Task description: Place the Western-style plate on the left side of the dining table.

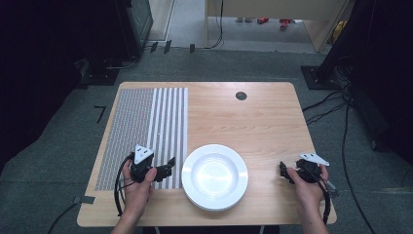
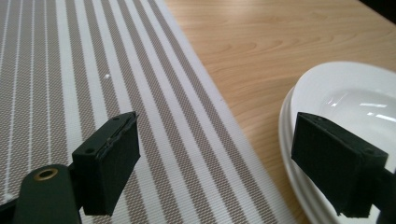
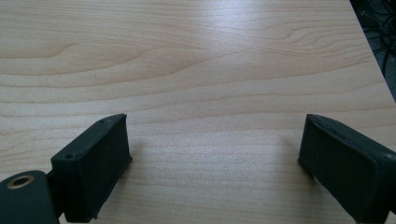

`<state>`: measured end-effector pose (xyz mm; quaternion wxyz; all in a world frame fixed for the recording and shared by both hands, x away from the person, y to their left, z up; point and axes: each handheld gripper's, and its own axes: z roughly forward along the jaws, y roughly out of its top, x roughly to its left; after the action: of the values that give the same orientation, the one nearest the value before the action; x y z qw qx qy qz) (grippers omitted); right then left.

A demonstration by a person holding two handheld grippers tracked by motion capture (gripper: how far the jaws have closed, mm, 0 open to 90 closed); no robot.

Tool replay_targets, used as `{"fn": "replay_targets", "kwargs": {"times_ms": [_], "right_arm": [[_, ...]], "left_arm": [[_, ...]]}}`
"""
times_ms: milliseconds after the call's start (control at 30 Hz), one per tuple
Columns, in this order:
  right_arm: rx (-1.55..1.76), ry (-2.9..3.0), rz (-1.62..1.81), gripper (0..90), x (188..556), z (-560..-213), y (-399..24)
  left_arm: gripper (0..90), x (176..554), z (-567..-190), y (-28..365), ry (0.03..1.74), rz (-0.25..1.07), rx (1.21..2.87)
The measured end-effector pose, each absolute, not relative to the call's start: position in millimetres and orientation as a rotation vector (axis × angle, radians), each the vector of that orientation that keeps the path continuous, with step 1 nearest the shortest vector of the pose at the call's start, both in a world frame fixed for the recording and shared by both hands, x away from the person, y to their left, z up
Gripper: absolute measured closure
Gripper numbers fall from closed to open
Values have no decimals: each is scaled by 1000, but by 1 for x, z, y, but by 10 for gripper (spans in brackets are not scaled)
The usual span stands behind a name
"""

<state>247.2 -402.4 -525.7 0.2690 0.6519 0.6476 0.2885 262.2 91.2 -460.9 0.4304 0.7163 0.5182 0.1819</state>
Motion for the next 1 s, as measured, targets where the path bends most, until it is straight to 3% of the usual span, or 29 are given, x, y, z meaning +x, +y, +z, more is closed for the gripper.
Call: {"fn": "replay_targets", "kwargs": {"times_ms": [833, 1000], "right_arm": [[1793, 1711, 758, 53, 252, -526, -397], [1810, 1681, 804, 118, 252, -524, -392]], "left_arm": [[156, 244, -483, 58, 1227, 369, 1819], [157, 241, -486, 55, 1215, 344, 1836]]}}
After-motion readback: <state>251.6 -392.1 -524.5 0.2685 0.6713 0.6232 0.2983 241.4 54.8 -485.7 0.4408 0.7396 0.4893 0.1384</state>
